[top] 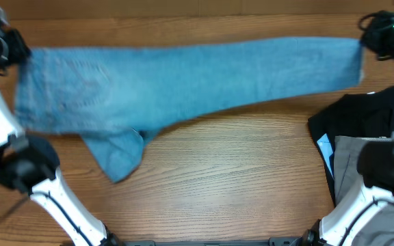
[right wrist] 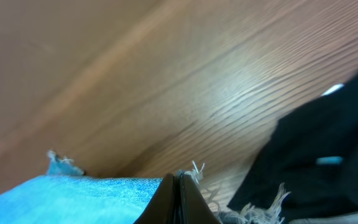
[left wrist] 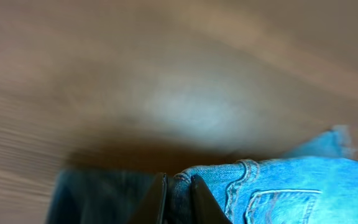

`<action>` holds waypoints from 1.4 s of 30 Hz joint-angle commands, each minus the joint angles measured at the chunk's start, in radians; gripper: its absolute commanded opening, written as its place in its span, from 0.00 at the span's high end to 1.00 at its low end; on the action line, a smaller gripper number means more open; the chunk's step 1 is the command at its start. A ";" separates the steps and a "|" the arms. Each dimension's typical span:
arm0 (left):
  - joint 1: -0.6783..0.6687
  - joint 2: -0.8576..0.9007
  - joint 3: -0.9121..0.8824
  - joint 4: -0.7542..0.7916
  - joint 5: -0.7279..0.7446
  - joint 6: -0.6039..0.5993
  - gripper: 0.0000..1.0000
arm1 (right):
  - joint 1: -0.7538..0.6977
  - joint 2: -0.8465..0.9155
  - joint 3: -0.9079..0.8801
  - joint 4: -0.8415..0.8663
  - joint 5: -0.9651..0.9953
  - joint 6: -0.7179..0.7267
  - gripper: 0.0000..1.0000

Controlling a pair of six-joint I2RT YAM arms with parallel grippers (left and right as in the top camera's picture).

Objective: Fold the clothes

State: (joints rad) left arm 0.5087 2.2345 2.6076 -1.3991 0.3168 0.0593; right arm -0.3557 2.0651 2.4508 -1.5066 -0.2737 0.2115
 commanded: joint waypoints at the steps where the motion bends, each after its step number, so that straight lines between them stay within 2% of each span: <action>1: 0.014 -0.322 0.062 -0.017 -0.013 0.008 0.96 | -0.064 -0.219 0.019 -0.013 0.009 0.052 0.96; 8: 0.015 -0.701 0.062 -0.045 -0.034 -0.022 0.96 | -0.127 -0.459 0.019 -0.021 0.010 0.132 0.96; 15: 0.014 -1.046 0.066 0.022 -0.298 -0.103 0.96 | -0.155 -0.667 0.019 -0.018 0.010 0.138 0.96; 20: -0.046 -1.134 0.065 0.021 -0.450 -0.132 0.96 | -0.155 -0.737 0.019 -0.026 0.009 0.138 0.96; 25: -0.161 -1.075 -0.018 0.021 -0.597 -0.142 0.95 | -0.155 -0.711 0.018 -0.025 -0.016 0.156 0.96; 30: -0.195 -0.906 -0.109 0.050 -0.665 -0.142 0.95 | -0.151 -0.566 0.018 0.001 -0.140 0.148 0.96; 37: -0.195 -0.477 -0.124 0.183 -0.619 -0.142 0.94 | -0.066 -0.205 0.017 0.154 -0.256 0.104 0.96; 38: -0.195 -0.355 -0.124 0.225 -0.580 -0.142 0.91 | -0.033 -0.103 0.017 0.209 -0.271 0.094 0.96; 40: -0.195 -0.252 -0.124 0.252 -0.554 -0.146 0.86 | -0.006 -0.008 0.017 0.249 -0.271 0.095 0.96; 41: -0.195 -0.203 -0.124 0.265 -0.547 -0.156 0.79 | 0.006 0.042 0.017 0.274 -0.271 0.089 0.91; 42: -0.195 -0.152 -0.124 0.277 -0.543 -0.169 0.67 | 0.015 0.084 0.017 0.294 -0.271 0.071 0.68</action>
State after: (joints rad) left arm 0.3202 1.9739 2.4725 -1.1530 -0.2634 -0.0738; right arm -0.3824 2.0380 2.4603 -1.2552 -0.5114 0.3271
